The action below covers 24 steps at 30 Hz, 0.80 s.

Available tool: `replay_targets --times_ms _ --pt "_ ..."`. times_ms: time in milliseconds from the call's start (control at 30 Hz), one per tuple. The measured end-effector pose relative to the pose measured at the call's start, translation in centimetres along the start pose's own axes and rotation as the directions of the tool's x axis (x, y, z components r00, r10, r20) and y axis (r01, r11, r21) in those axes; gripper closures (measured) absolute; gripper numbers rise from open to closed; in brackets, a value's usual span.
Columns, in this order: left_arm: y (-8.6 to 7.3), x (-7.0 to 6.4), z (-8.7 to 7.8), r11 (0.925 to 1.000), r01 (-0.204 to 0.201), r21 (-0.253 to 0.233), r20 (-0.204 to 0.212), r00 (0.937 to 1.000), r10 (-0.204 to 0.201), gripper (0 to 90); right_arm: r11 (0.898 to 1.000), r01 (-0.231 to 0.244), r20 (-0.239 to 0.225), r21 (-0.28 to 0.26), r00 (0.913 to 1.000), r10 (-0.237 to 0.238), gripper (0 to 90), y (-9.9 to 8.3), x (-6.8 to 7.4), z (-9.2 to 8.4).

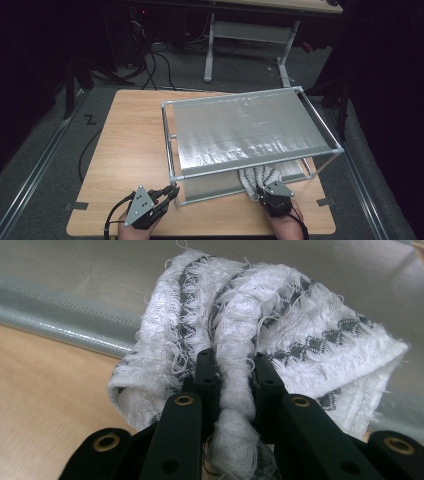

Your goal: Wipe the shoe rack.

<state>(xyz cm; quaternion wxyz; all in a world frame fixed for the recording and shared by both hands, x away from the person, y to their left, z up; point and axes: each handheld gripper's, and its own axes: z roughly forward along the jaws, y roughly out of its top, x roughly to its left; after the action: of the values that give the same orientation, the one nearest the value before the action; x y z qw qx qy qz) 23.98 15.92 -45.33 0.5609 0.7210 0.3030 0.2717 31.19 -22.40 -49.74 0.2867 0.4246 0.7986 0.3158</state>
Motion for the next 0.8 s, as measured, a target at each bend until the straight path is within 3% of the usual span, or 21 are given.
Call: replay_targets --times_ms 200,233,300,367,400,433,533,600,800 --pt "0.0 0.1 0.1 1.0 -0.004 -0.004 0.006 1.0 0.004 80.5 0.999 -0.019 -0.002 -0.042 0.9998 0.019 77.9 0.0 -0.4 -0.4" --pt "0.0 0.2 0.1 1.0 -0.002 -0.004 0.006 1.0 0.002 80.5 0.996 -0.032 -0.002 -0.078 0.9995 0.032 77.9 -0.1 -0.5 -1.6" --pt "0.0 0.2 0.1 1.0 -0.001 -0.004 0.006 1.0 0.001 80.5 0.995 -0.033 0.0 -0.097 0.9995 0.033 77.9 -0.1 -0.5 -2.2" --pt "0.0 0.2 0.2 1.0 0.0 -0.006 0.005 1.0 0.0 80.5 0.988 -0.037 -0.001 -0.147 0.9993 0.037 77.9 -0.3 -0.5 -4.4" --pt "0.0 0.2 0.2 1.0 0.0 -0.006 0.005 1.0 0.0 80.5 0.988 -0.037 -0.001 -0.147 0.9993 0.037 77.9 -0.3 -0.5 -4.4" --pt "0.0 0.3 0.3 1.0 0.003 -0.007 0.003 1.0 -0.003 80.5 0.981 -0.033 0.005 -0.192 0.9994 0.035 77.9 -0.4 -0.3 -6.0" --pt "0.0 0.4 0.4 1.0 0.004 -0.009 0.001 1.0 -0.004 80.5 0.973 -0.037 0.011 -0.227 0.9991 0.04 77.9 -0.5 -0.3 -7.3" --pt "0.0 0.6 0.6 0.9999 0.008 -0.008 -0.002 1.0 -0.008 80.6 0.959 -0.048 0.012 -0.28 0.9985 0.054 77.9 -0.5 -0.4 -9.0" --pt "0.0 1.0 0.9 0.9997 0.022 -0.012 -0.014 0.9997 -0.022 80.7 0.942 -0.054 0.02 -0.331 0.9977 0.064 77.9 -0.4 -0.4 -10.9"
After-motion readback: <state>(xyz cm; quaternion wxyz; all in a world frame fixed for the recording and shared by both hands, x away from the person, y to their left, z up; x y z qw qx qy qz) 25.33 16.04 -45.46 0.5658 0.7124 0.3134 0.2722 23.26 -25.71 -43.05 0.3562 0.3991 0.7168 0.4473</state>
